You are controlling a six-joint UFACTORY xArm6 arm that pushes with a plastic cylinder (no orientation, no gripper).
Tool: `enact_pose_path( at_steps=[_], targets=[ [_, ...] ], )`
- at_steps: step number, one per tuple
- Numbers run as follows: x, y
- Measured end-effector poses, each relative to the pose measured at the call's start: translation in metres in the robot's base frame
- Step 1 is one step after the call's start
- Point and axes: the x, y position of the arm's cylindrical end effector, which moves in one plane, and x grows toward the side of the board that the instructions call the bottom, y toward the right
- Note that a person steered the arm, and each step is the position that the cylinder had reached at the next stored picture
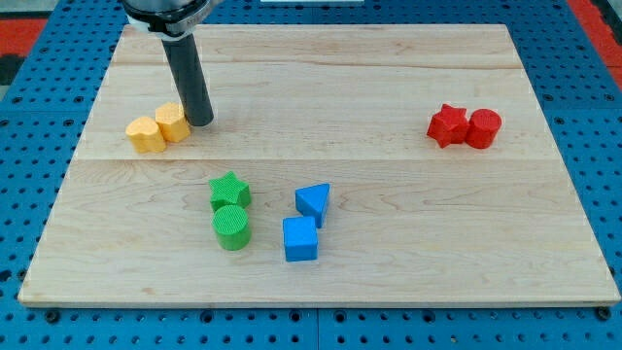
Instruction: Separate the blue triangle from blue cube
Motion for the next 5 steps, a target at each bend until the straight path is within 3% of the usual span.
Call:
enact_pose_path(
  at_steps=[2,3,4,5],
  targets=[
    [0.022,0.127],
    [0.106,0.185],
    [0.204,0.192],
    [0.237,0.181]
  ],
)
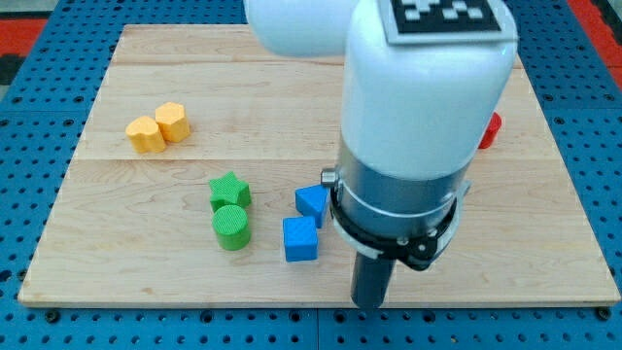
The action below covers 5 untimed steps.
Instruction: Separate the blue triangle from blue cube
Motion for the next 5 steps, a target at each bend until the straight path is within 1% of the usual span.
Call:
enact_pose_path(
  at_steps=[1,2,3,4,5],
  targets=[
    [-0.007,-0.07],
    [-0.023,-0.067],
    [-0.048,-0.042],
    [-0.099,-0.041],
    [-0.13,-0.042]
  ],
)
